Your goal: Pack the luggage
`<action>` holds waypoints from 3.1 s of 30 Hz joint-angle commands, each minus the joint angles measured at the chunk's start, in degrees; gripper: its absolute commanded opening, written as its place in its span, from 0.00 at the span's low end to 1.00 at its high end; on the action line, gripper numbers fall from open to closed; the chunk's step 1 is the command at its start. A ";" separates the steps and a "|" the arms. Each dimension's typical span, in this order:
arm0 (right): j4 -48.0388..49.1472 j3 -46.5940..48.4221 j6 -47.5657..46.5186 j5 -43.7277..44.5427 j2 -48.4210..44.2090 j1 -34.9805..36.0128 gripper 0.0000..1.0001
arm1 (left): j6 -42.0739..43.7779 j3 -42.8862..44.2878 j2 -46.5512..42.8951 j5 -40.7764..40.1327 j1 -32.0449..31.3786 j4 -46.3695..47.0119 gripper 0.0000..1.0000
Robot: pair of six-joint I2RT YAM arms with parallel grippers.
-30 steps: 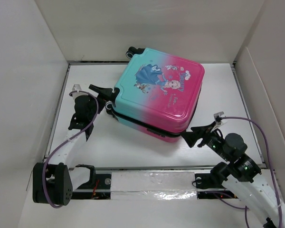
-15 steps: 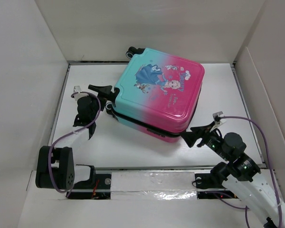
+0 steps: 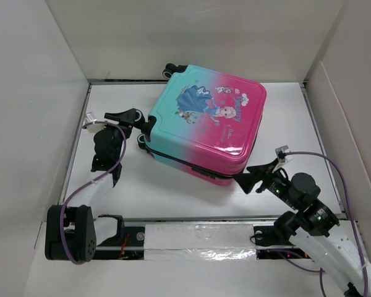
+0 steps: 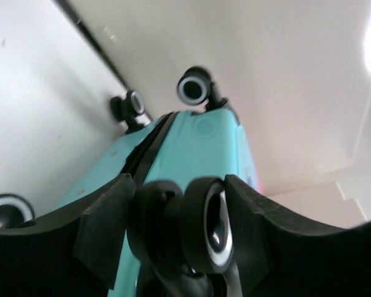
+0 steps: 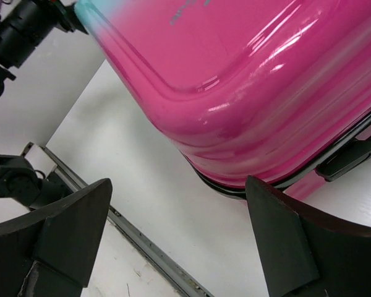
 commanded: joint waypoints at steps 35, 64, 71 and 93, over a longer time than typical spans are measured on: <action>-2.84 -2.76 7.33 9.22 -0.64 0.40 0.13 | 2.91 8.07 2.06 1.84 2.54 -4.21 0.63; 4.07 -6.88 12.80 18.37 9.65 0.40 0.50 | 37.88 -3.96 -30.02 -2.55 -50.80 -12.46 0.00; 11.38 -10.83 6.21 15.47 7.98 0.40 0.47 | 37.19 -13.36 -29.68 -4.32 -55.03 -16.25 0.00; 29.14 -16.11 1.81 17.75 12.72 0.40 0.06 | 35.86 -8.37 -0.15 1.49 -54.50 4.84 0.06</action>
